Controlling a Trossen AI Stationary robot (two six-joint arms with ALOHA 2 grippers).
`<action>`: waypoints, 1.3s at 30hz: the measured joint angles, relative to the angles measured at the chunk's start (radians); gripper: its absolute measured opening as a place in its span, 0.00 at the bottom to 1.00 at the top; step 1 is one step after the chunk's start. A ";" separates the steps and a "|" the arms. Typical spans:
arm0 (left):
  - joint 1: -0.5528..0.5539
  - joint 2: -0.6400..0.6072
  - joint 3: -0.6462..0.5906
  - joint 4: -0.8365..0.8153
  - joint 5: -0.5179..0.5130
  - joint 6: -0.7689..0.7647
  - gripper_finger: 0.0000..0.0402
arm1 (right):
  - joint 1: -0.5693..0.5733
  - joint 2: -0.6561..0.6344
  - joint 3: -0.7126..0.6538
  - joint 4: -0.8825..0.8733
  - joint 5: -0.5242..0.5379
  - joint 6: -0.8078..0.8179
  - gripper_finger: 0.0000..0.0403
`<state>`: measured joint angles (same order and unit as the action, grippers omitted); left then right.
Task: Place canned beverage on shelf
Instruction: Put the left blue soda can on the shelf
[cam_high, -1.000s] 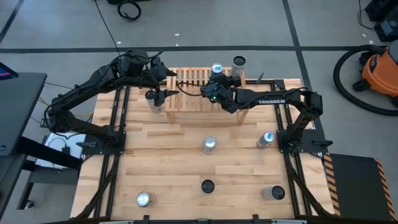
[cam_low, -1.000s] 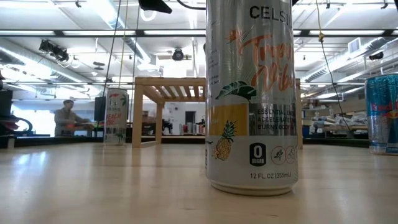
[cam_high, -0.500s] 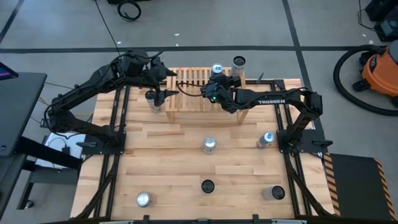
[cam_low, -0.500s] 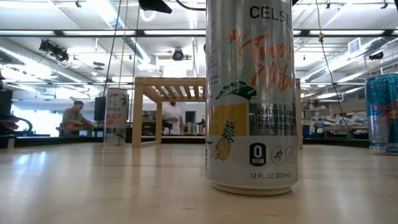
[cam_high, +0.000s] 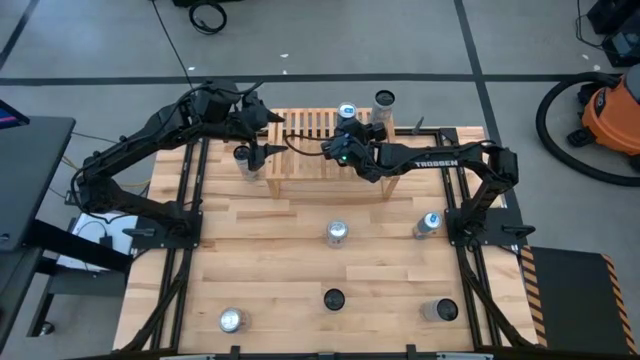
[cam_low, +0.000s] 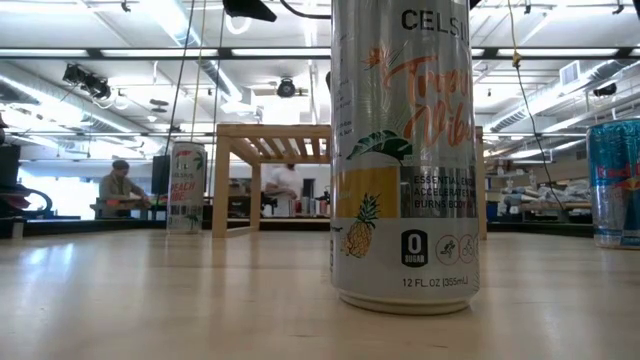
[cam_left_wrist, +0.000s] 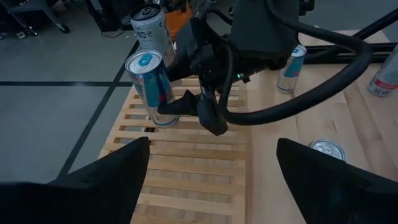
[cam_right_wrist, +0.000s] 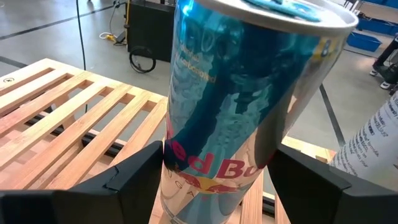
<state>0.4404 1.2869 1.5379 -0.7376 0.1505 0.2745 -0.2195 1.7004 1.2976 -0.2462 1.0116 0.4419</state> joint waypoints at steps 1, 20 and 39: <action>0.000 0.000 0.000 0.000 0.000 0.000 0.88 | 0.000 0.000 0.000 0.000 0.000 0.000 0.72; 0.000 0.000 0.000 0.000 0.000 0.000 0.88 | -0.001 0.000 0.000 0.015 0.014 -0.055 0.72; 0.000 0.000 0.000 0.000 0.000 -0.002 0.88 | -0.003 -0.002 0.000 0.014 -0.038 -0.049 0.72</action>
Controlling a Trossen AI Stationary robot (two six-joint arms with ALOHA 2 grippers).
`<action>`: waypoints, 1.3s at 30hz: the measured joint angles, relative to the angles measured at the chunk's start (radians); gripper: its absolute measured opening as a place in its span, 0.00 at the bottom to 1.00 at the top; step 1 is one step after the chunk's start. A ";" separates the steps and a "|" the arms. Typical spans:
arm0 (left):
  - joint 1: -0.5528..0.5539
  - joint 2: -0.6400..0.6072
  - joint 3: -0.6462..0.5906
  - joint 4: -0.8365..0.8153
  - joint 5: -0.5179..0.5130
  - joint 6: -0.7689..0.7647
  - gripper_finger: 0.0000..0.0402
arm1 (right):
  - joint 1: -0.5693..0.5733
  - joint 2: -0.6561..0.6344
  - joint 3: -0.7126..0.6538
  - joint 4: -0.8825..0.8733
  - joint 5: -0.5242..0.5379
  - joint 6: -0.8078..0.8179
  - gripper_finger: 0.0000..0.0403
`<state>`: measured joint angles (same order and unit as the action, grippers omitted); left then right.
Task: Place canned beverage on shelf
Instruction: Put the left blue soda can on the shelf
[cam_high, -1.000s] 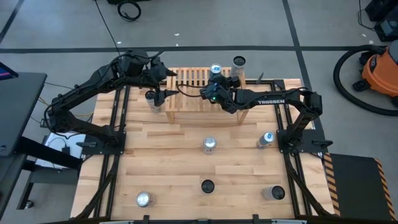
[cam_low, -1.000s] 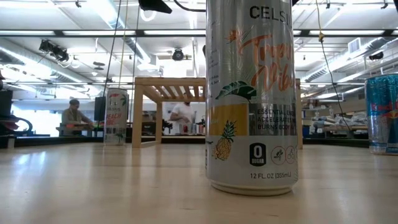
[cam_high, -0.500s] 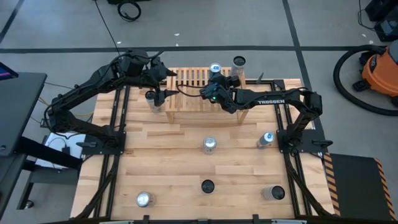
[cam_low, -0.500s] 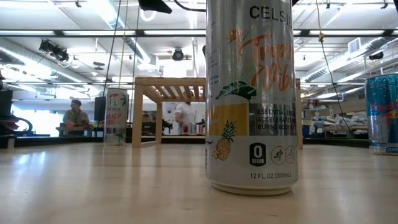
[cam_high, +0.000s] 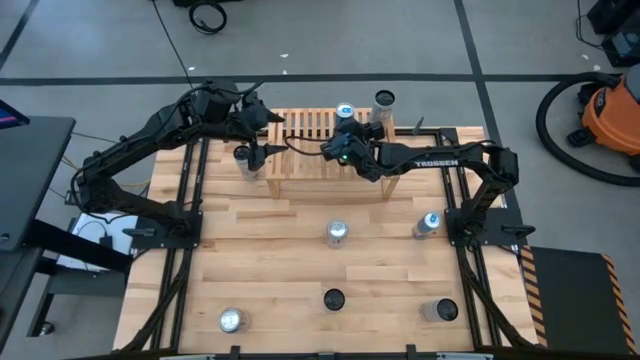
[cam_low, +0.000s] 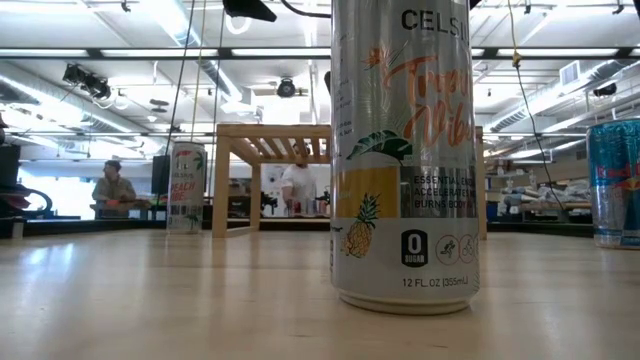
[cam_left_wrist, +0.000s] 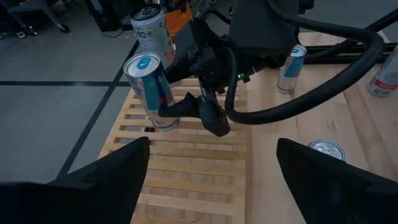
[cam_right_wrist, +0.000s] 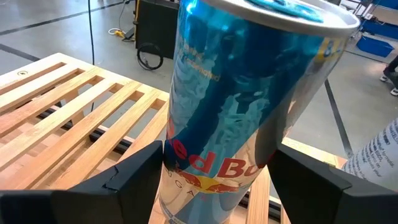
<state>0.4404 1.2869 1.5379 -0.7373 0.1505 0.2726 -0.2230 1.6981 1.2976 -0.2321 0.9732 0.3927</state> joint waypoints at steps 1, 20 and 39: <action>0.000 0.000 0.000 0.000 0.000 0.000 0.88 | 0.000 0.000 0.000 -0.001 -0.002 0.000 0.72; 0.000 0.000 0.000 0.000 0.000 -0.001 0.88 | 0.001 -0.026 0.000 0.008 0.002 -0.037 0.77; 0.002 0.000 0.000 0.000 0.000 -0.044 0.88 | 0.027 -0.146 0.000 0.085 -0.007 -0.208 0.77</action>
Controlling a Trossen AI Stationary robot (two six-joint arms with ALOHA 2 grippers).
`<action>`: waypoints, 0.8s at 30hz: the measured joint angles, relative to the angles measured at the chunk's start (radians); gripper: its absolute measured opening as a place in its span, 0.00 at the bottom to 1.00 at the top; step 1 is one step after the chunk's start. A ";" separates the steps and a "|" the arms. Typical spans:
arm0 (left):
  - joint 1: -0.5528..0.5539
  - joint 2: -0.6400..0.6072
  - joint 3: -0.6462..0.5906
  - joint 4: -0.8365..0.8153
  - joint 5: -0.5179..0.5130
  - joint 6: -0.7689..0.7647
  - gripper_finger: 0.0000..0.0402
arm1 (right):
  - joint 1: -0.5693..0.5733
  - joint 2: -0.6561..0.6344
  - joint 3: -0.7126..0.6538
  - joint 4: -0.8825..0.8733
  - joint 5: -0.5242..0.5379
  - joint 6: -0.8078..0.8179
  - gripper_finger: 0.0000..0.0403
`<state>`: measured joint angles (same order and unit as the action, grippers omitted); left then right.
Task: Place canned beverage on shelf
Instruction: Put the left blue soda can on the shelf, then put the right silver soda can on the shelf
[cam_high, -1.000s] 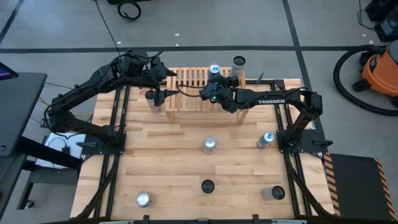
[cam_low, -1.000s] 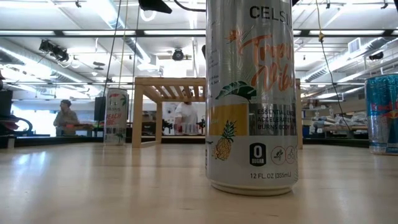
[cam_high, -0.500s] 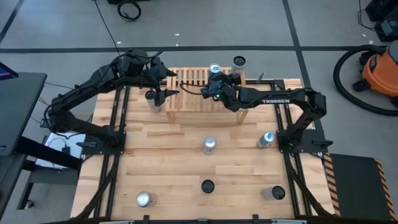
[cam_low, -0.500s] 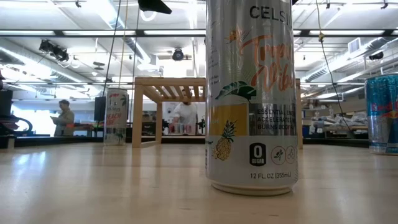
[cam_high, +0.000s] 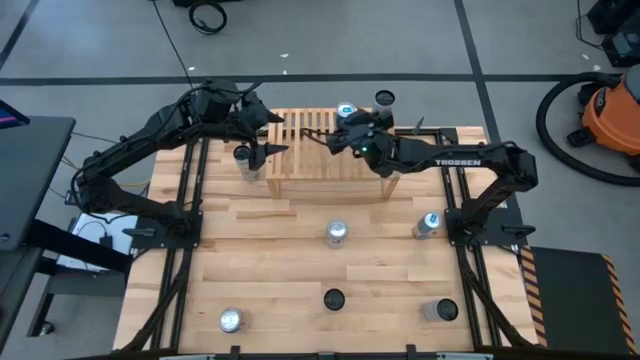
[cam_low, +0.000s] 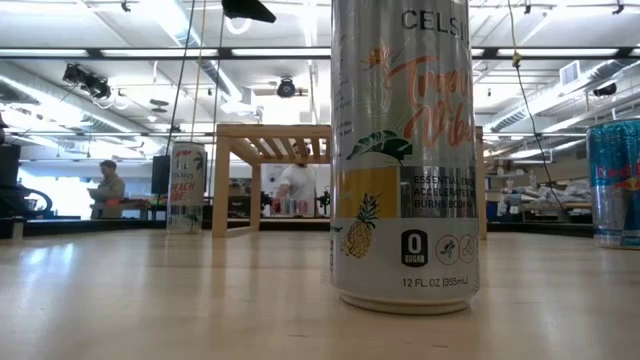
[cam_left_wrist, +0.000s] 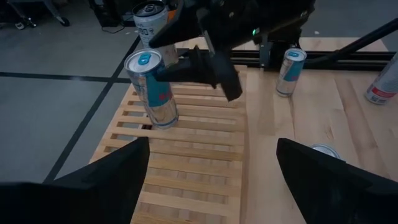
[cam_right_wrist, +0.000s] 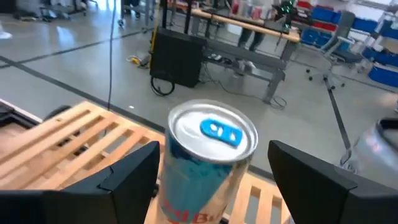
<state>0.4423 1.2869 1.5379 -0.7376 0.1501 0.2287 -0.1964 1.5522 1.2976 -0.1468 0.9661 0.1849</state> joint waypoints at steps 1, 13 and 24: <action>0.000 0.000 0.000 0.000 0.000 0.000 0.88 | 0.006 -0.006 0.000 0.015 -0.002 -0.023 0.77; 0.000 0.000 0.000 -0.041 0.000 -0.028 0.88 | 0.156 -0.150 0.000 0.024 -0.075 -0.235 0.77; -0.003 0.000 0.000 -0.167 0.000 -0.089 0.88 | 0.302 -0.236 0.000 -0.175 -0.214 -0.165 0.76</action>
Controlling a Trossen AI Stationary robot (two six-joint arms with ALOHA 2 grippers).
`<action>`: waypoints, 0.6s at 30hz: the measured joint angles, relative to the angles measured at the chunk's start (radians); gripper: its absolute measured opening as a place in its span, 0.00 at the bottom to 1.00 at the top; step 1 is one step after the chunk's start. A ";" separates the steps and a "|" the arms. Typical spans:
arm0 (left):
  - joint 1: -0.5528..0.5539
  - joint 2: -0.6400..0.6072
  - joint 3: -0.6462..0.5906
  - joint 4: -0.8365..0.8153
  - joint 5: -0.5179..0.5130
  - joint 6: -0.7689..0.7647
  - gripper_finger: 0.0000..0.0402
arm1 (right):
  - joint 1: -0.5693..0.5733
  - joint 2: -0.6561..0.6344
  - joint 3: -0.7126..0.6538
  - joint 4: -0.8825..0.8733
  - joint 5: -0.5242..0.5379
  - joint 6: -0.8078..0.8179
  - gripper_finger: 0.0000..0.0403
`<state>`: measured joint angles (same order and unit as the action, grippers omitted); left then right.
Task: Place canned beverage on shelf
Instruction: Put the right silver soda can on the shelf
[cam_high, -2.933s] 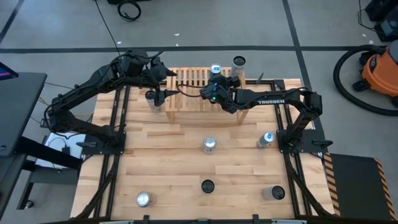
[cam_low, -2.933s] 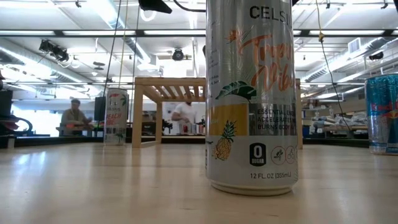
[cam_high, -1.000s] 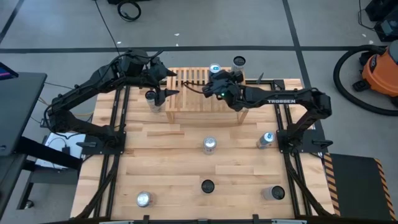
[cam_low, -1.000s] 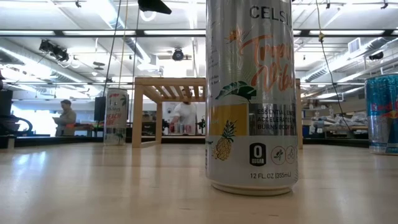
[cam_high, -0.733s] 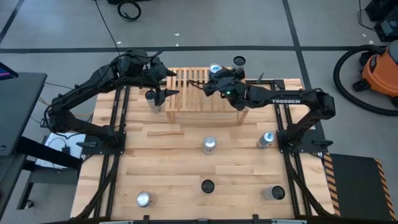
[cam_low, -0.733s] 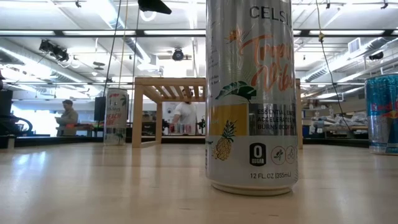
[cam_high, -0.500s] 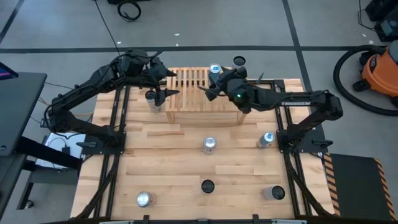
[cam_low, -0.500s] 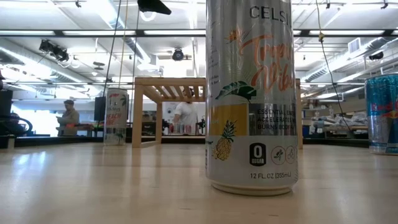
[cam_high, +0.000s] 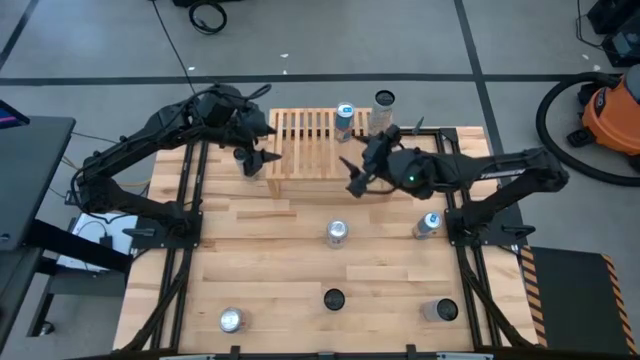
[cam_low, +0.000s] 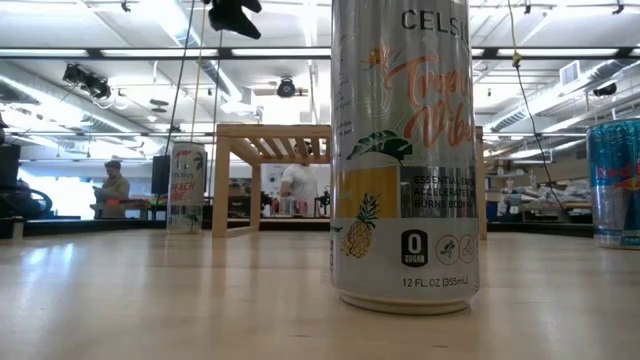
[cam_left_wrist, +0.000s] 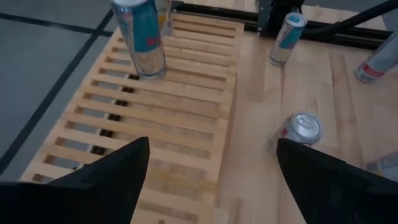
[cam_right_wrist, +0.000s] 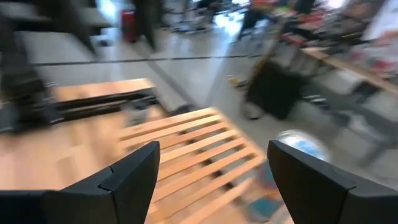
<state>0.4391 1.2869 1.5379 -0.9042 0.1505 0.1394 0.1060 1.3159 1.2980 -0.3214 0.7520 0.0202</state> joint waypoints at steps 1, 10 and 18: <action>-0.001 0.000 0.000 -0.007 0.000 0.000 0.88 | 0.010 -0.005 0.000 -0.016 -0.035 0.021 0.76; -0.006 0.000 0.000 -0.047 0.006 0.004 0.88 | 0.068 -0.009 0.000 -0.156 -0.274 0.164 0.76; -0.063 0.000 0.000 -0.093 0.016 0.011 0.88 | 0.099 0.025 0.000 -0.255 -0.405 0.190 0.76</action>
<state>0.3757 1.2869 1.5379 -0.9971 0.1663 0.1505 0.2050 1.3411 1.2980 -0.5767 0.3467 0.2102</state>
